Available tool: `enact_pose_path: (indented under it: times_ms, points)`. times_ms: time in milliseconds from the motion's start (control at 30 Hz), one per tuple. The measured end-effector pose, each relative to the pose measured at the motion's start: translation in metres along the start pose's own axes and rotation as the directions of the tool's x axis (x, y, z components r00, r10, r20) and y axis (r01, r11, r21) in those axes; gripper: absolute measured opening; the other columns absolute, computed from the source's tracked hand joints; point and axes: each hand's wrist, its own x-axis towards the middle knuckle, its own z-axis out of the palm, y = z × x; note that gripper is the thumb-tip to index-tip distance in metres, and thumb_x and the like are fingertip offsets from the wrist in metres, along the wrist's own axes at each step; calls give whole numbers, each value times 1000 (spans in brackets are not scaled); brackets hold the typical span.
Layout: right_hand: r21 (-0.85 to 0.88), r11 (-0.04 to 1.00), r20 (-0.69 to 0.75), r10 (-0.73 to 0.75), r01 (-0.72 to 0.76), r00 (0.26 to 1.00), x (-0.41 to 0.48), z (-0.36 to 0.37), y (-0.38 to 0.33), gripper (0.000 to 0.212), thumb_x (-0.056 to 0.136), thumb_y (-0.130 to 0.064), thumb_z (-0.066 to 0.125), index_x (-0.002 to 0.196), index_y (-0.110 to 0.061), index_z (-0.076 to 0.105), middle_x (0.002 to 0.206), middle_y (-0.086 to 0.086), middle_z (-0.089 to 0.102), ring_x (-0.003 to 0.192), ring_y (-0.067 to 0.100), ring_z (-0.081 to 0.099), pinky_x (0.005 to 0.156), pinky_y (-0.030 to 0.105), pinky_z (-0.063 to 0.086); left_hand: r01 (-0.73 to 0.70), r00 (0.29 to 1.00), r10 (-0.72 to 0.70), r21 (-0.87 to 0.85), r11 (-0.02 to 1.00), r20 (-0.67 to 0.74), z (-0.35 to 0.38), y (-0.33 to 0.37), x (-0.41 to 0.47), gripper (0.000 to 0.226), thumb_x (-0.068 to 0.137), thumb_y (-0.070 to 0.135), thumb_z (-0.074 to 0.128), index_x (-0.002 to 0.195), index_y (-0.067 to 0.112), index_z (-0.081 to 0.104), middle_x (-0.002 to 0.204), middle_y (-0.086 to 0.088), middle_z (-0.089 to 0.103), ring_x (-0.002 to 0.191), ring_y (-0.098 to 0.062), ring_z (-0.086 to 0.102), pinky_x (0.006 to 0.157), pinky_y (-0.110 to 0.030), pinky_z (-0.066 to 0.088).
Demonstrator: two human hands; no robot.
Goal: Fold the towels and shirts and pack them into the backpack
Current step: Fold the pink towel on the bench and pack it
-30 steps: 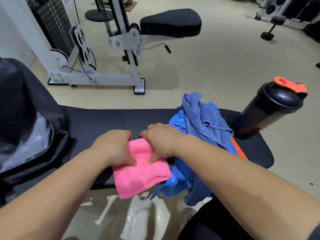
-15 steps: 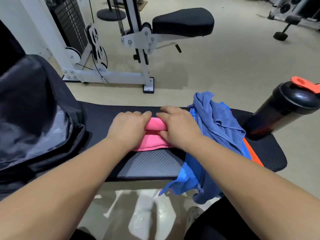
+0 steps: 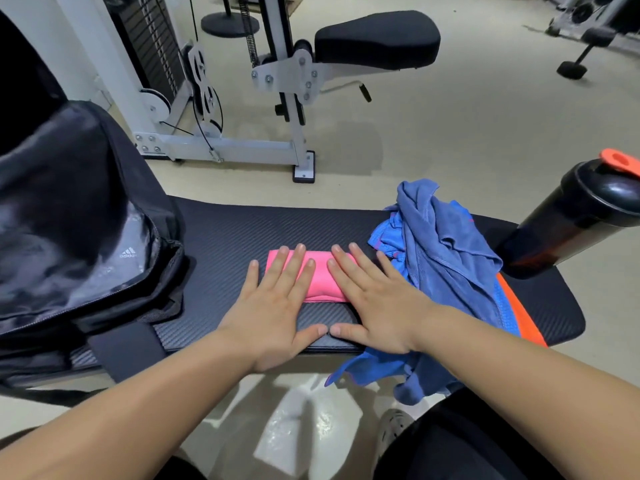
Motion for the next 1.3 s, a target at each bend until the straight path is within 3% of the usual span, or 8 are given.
enact_pose_path:
  times_ms: [100, 267, 467, 633, 867, 1033, 1167, 1300]
  points:
    - [32, 999, 42, 7, -8, 999, -1, 1, -1, 96, 92, -78, 19, 153, -21, -29, 156, -3, -43, 144, 22, -39, 122, 54, -11, 4, 999, -3, -3, 1000, 42, -7, -2, 1, 95, 83, 76, 3, 158, 22, -19, 162, -2, -34, 150, -24, -28, 122, -58, -4]
    - [42, 999, 29, -14, 12, 1000, 4, 5, 3, 96, 88, -78, 14, 153, -22, -30, 157, -4, -43, 145, 22, -38, 122, 54, -11, 25, 988, -54, -190, 981, -147, -62, -14, 42, 65, 98, 56, 16, 153, 27, 35, 160, 0, 34, 149, -22, 26, 121, -52, 18]
    - [221, 972, -94, -62, 81, 994, 2, 8, 17, 84, 94, -74, 20, 160, -29, -9, 165, -11, -22, 150, 12, -28, 124, 47, -11, 50, 994, -66, -165, 985, -90, -22, -9, 65, 70, 100, 56, 12, 159, 21, 19, 167, -2, 17, 154, -24, 14, 123, -54, 13]
    - [543, 834, -438, 178, 102, 881, 17, 1, 19, 56, 99, -59, 36, 141, -28, 54, 153, 1, 44, 143, 22, 37, 118, 44, 29, 93, 976, -123, -171, 981, -178, -9, -4, 50, 76, 96, 57, 4, 160, 18, 15, 167, -2, 17, 154, -24, 12, 124, -54, 11]
    - [221, 963, -384, 230, -153, 894, 39, 9, 4, 56, 92, -57, 34, 136, -29, 56, 117, 2, 62, 115, 30, 50, 95, 49, 45, 148, 967, -183, -197, 969, -176, -3, 4, 35, 77, 97, 59, 7, 161, 16, 2, 166, -4, 22, 153, -26, 19, 123, -54, 13]
    - [273, 946, -443, 283, -173, 851, 25, 10, -13, 53, 90, -44, 62, 138, -25, 52, 104, 5, 58, 104, 31, 52, 91, 44, 43, 66, 982, -92, -162, 985, -164, -16, 10, 16, 75, 98, 58, 30, 157, 38, -12, 158, -2, 35, 136, -28, 42, 118, -53, 25]
    - [698, 714, -377, 317, 42, 870, 12, -13, -9, 66, 81, -29, 79, 140, -29, 47, 117, -3, 58, 108, 18, 56, 96, 32, 45, -56, 992, 15, -320, 946, -128, -48, 2, 3, 80, 89, 42, 64, 147, 50, 10, 142, 3, 50, 122, -26, 54, 100, -45, 45]
    - [819, 560, -380, 365, 125, 850, 10, -44, -17, 72, 74, -25, 88, 136, -35, 51, 109, -8, 57, 92, 12, 58, 84, 23, 47, -80, 995, 28, -583, 808, -98, -74, -9, -16, 67, 84, 28, 75, 131, 48, 32, 123, 18, 58, 104, -13, 59, 86, -33, 47]
